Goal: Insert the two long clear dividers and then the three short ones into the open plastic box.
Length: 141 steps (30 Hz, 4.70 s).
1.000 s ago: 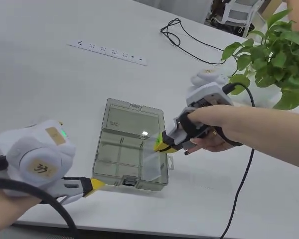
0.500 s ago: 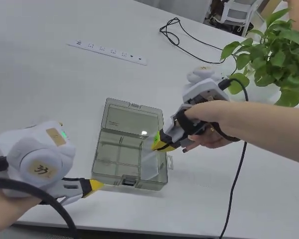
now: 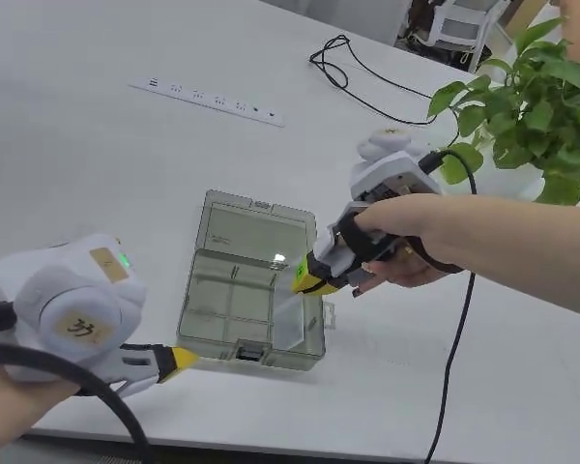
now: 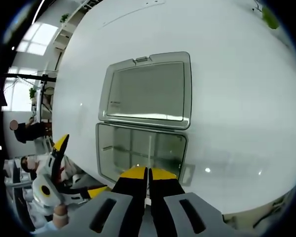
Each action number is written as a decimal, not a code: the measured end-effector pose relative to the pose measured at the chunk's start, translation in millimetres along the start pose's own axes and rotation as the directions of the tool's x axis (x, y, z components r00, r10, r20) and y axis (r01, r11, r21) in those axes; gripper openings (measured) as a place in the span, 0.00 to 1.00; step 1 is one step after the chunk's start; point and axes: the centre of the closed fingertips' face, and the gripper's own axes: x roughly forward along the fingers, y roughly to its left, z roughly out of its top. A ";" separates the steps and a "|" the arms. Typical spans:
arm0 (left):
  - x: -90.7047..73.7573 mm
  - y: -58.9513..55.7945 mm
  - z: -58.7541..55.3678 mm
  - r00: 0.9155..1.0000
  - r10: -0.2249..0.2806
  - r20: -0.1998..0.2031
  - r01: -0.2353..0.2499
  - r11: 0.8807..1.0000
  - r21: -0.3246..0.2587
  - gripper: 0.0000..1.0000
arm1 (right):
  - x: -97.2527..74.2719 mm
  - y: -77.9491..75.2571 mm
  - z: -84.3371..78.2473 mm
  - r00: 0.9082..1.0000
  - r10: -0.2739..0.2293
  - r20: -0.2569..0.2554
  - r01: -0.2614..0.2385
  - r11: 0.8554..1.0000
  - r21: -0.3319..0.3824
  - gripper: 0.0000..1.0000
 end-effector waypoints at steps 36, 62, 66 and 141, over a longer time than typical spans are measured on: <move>-0.3 2.4 0.4 1.000 0.005 0.001 -0.005 1.000 -0.018 0.90 | 19.8 8.5 -1.4 0.992 -0.121 -0.018 0.116 0.978 -0.173 0.04; 0.4 0.7 -2.0 1.000 -0.004 -0.006 0.004 1.000 -0.021 0.90 | 21.2 17.5 -4.0 0.997 -0.074 0.011 0.074 0.966 -0.246 0.19; 0.4 0.7 -2.7 1.000 -0.003 -0.009 0.003 1.000 -0.022 0.90 | 21.0 18.7 -2.8 0.998 -0.050 0.030 0.056 0.964 -0.260 0.27; 1.2 -0.2 -9.6 0.999 -0.014 -0.032 0.011 0.996 -0.091 0.90 | -65.8 0.5 5.7 0.667 0.277 0.691 0.222 0.812 -0.540 1.00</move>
